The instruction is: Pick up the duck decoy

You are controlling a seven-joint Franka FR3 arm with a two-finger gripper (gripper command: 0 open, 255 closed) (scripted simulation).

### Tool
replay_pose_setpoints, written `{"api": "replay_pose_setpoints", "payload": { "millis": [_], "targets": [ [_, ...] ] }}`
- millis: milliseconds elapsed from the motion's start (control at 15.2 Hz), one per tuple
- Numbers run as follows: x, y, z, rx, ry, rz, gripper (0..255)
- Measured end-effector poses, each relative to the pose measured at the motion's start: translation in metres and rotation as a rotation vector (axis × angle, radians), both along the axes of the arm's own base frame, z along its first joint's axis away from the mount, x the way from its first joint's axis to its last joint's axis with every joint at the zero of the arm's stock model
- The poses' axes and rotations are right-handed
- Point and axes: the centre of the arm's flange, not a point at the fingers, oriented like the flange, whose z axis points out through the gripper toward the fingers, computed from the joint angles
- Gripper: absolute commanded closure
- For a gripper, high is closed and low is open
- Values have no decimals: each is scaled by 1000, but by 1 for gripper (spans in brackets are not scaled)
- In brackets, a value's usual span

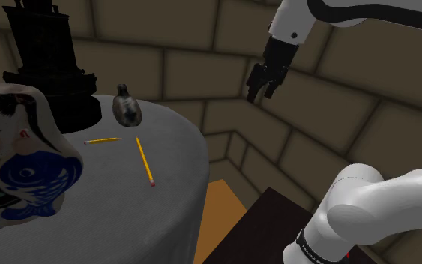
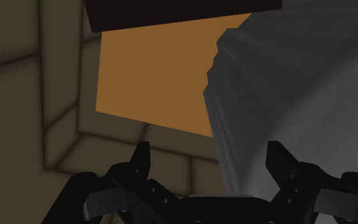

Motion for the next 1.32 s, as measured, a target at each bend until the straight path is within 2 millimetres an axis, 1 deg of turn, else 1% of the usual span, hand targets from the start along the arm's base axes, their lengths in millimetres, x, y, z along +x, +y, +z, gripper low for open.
{"api": "replay_pose_setpoints", "payload": {
  "millis": [66,132,330,594,726,792,858,924,1056,1188,1320],
  "targets": [
    [0,0,0,0,0,0,0],
    [3,5,-2,-1,0,-4,0],
    [23,33,-4,-5,-1,-26,0],
    [58,75,-13,-11,-2,-61,0],
    [72,97,-15,-14,-2,-78,0],
    [81,107,-17,-16,-3,-87,0],
    [86,116,-20,-17,-3,-96,0],
    [97,124,-22,-19,-4,-105,0],
    [116,147,-22,-21,-4,-122,0],
    [132,167,-31,-24,-4,-140,0],
    [150,187,-33,-27,-5,-158,0]
  ]
}}
